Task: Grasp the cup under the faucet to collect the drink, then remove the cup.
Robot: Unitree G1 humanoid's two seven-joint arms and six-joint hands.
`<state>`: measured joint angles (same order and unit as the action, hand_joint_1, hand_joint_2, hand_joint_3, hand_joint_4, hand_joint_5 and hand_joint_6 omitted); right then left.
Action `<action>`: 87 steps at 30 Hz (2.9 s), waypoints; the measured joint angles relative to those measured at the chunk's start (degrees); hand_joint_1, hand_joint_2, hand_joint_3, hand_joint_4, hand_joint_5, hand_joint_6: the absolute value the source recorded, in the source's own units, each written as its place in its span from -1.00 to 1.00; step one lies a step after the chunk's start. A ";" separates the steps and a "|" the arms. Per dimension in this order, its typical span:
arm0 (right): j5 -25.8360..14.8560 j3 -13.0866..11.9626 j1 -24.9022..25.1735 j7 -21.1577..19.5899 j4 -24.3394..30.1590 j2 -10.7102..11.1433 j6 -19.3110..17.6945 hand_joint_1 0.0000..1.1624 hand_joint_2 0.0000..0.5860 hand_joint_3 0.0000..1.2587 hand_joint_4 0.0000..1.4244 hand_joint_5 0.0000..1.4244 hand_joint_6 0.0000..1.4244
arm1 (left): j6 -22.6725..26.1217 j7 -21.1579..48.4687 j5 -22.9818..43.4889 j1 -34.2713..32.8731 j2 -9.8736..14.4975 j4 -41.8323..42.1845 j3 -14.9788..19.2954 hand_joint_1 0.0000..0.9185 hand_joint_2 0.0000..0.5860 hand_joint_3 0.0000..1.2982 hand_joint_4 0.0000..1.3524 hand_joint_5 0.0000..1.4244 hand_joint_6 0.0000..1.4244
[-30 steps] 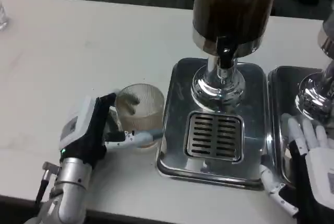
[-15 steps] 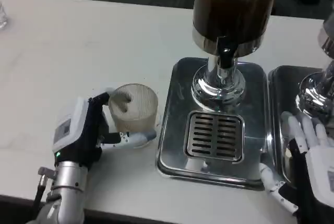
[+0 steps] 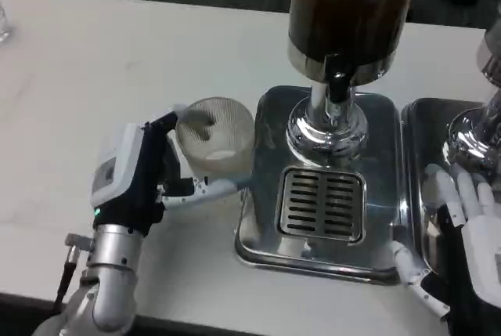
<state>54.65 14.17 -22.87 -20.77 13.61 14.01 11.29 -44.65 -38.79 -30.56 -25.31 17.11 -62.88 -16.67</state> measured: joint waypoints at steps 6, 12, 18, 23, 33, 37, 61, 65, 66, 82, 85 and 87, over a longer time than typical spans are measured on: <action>0.03 -0.16 -0.58 -0.30 0.15 -0.65 0.09 -0.59 0.55 -0.91 -1.00 -1.00 -0.89 | -0.05 1.33 -1.78 -0.05 -0.69 0.50 -1.39 0.44 -1.00 0.39 0.58 0.69 0.82; 0.07 -0.40 -1.07 -0.93 0.31 -1.19 0.19 -0.59 0.55 -0.91 -1.00 -1.00 -0.90 | 0.00 2.20 -3.94 -1.06 -2.47 0.23 -3.53 0.44 -1.00 0.39 0.58 0.69 0.83; 0.10 -0.77 -1.10 -1.19 0.45 -1.91 0.21 -0.59 0.55 -0.91 -1.00 -1.00 -0.91 | 1.80 2.54 -5.06 -5.19 -5.92 -2.49 -5.17 0.44 -1.00 0.39 0.58 0.69 0.83; 0.17 -1.22 -1.42 -1.46 0.61 -2.26 0.23 -0.59 0.55 -0.91 -1.00 -1.00 -0.91 | 4.90 2.48 -6.22 -8.16 -8.53 -5.47 -6.88 0.45 -1.00 0.38 0.58 0.69 0.83; 0.18 -1.32 -1.65 -2.82 0.61 -3.78 0.70 -0.59 0.55 -0.91 -1.00 -1.00 -0.91 | 9.74 2.45 -7.79 -11.67 -13.17 -8.63 -10.23 0.46 -0.99 0.39 0.59 0.69 0.86; 0.18 -1.48 -1.67 -2.91 0.61 -4.23 0.70 -0.59 0.55 -0.91 -1.00 -1.00 -0.91 | 11.02 1.12 -8.66 -12.25 -13.71 -8.81 -11.56 0.47 -0.98 0.37 0.55 0.67 0.83; -0.20 -1.97 -1.43 -3.34 0.16 -3.83 0.09 -0.77 0.50 -0.91 -1.00 -1.00 -0.91 | 10.76 0.51 -8.25 -11.40 -11.31 -9.26 -13.53 -0.34 -0.85 -0.59 -0.32 -0.12 -0.06; -0.20 -1.97 -0.94 -3.34 0.07 -3.74 0.04 -0.77 0.51 -0.91 -1.00 -1.00 -0.91 | 10.75 0.54 -8.25 -11.27 -11.30 -9.26 -13.54 -0.49 -0.91 -0.68 -0.38 -0.18 -0.12; -0.20 -1.97 -0.90 -3.34 0.04 -3.67 0.02 -0.77 0.51 -0.91 -1.00 -1.00 -0.91 | 10.72 0.54 -8.25 -11.24 -11.29 -9.26 -13.54 -0.52 -0.90 -0.69 -0.38 -0.18 -0.12; -1.87 -1.99 0.56 -3.26 -1.99 -2.17 -1.25 -0.76 0.52 -0.91 -1.00 -1.00 -0.91 | 3.14 -3.59 -4.67 -5.34 -6.65 -3.95 -8.02 -1.00 -1.00 -0.52 -0.20 -0.04 -0.18; -2.19 -1.98 1.03 -3.28 -2.01 -2.10 -1.58 -0.76 0.52 -0.90 -1.00 -1.00 -0.91 | 1.56 -4.05 -3.37 -4.11 -6.61 -2.98 -6.44 -1.00 -1.00 -0.50 -0.19 -0.02 -0.19; -2.20 -1.97 1.08 -3.29 -2.01 -1.94 -2.05 -0.77 0.52 -0.90 -1.00 -1.00 -0.91 | 1.15 -4.33 -3.23 -3.07 -6.37 -1.96 -5.56 -1.00 -1.00 -0.50 -0.19 -0.02 -0.19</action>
<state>52.45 12.21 -21.79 -24.06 11.60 12.07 9.24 -43.51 -43.12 -33.79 -28.38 10.74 -64.84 -22.23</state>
